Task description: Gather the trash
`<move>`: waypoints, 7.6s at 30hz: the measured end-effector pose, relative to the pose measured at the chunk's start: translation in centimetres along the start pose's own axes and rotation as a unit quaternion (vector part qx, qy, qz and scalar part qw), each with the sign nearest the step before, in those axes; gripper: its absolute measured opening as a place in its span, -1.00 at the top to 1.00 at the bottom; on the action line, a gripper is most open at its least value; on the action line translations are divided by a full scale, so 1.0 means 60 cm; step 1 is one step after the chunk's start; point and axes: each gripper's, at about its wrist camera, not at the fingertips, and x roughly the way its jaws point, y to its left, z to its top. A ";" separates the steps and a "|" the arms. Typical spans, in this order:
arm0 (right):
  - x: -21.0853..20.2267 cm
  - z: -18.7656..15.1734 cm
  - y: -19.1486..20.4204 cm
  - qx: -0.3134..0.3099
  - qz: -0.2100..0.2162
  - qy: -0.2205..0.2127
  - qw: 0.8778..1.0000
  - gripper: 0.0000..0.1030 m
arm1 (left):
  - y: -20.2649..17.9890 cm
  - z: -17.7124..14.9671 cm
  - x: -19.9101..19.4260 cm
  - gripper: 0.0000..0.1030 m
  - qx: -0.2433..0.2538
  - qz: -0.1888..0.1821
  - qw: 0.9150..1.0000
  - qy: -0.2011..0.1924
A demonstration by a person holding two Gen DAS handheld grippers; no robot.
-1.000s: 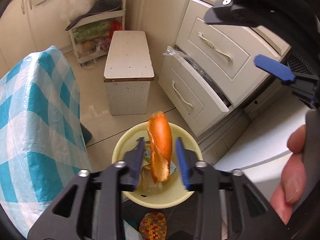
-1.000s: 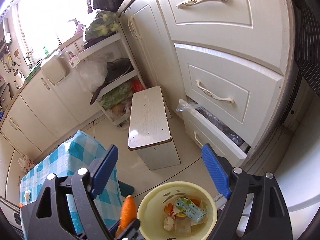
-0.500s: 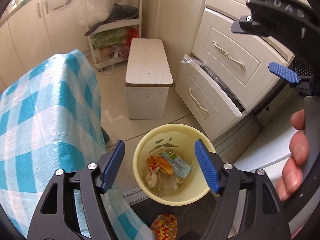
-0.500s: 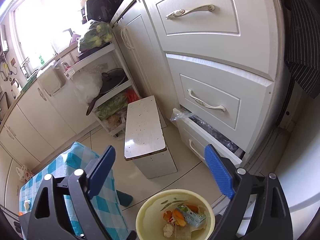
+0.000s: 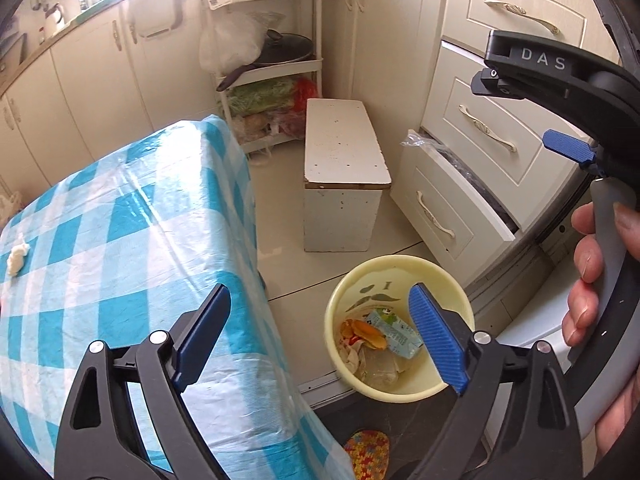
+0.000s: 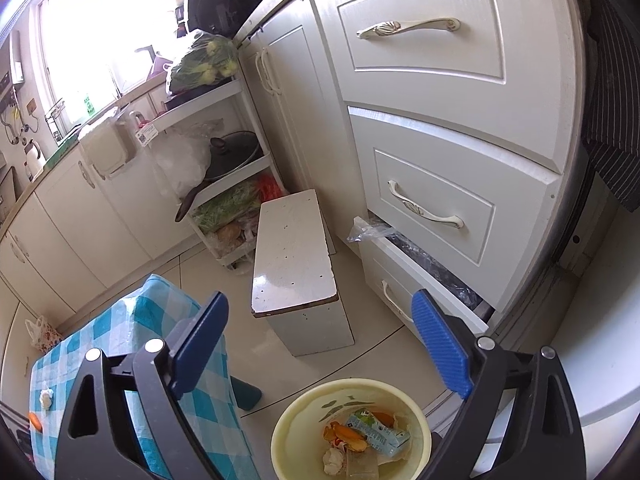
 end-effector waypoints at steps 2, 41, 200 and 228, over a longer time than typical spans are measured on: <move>0.001 -0.001 0.006 -0.005 0.000 0.001 1.000 -0.73 | 0.009 -0.001 -0.004 -0.69 -0.002 0.004 1.000 -0.001; -0.016 -0.181 0.475 -0.312 0.199 0.055 0.927 -0.73 | 0.643 -0.120 -0.172 -0.69 -0.257 0.175 0.949 -0.053; -0.381 -0.146 0.089 -0.110 -0.013 -0.128 0.986 -0.85 | 0.140 -0.074 -0.398 -0.86 -0.023 0.008 0.986 -0.163; -0.538 -0.253 0.123 -0.146 -0.004 -0.151 0.978 -0.86 | 0.159 -0.181 -0.572 -0.86 -0.010 0.040 0.977 -0.211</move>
